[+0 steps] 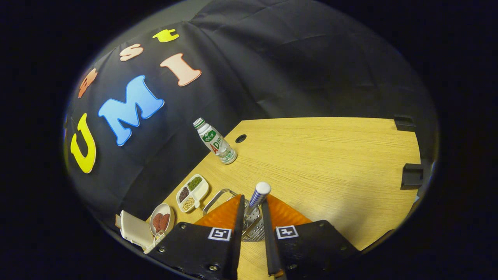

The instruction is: Take the plate from the dish rack, then take the spoon from the basket and place it into the plate.

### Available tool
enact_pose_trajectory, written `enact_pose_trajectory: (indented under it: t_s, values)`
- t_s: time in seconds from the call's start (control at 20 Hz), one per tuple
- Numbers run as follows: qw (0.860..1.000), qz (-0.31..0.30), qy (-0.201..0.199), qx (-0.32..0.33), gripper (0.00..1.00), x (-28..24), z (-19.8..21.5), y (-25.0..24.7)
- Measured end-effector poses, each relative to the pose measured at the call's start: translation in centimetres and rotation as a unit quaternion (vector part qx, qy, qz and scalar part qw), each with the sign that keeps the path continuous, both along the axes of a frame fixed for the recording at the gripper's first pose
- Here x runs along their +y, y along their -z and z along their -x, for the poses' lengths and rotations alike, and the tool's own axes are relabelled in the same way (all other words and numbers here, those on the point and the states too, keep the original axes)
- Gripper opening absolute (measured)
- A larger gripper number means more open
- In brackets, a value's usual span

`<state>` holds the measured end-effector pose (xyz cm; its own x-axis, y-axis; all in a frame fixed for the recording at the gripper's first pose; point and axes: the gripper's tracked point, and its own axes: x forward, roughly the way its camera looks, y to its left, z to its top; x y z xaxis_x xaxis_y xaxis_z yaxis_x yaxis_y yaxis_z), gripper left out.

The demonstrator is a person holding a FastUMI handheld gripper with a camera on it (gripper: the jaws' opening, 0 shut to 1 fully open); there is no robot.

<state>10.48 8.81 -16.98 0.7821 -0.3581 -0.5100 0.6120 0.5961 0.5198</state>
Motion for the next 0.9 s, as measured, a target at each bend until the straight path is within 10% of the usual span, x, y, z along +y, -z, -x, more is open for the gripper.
enact_pose_trajectory:
  t_s: [0.25, 0.9]
  values:
    - [0.999, 0.028, -0.03, -0.017, 0.05, 0.3, -1.0, -2.0]
    - [0.975, 0.202, -0.096, 0.005, 0.04, 3.0, 0.2, -12.1]
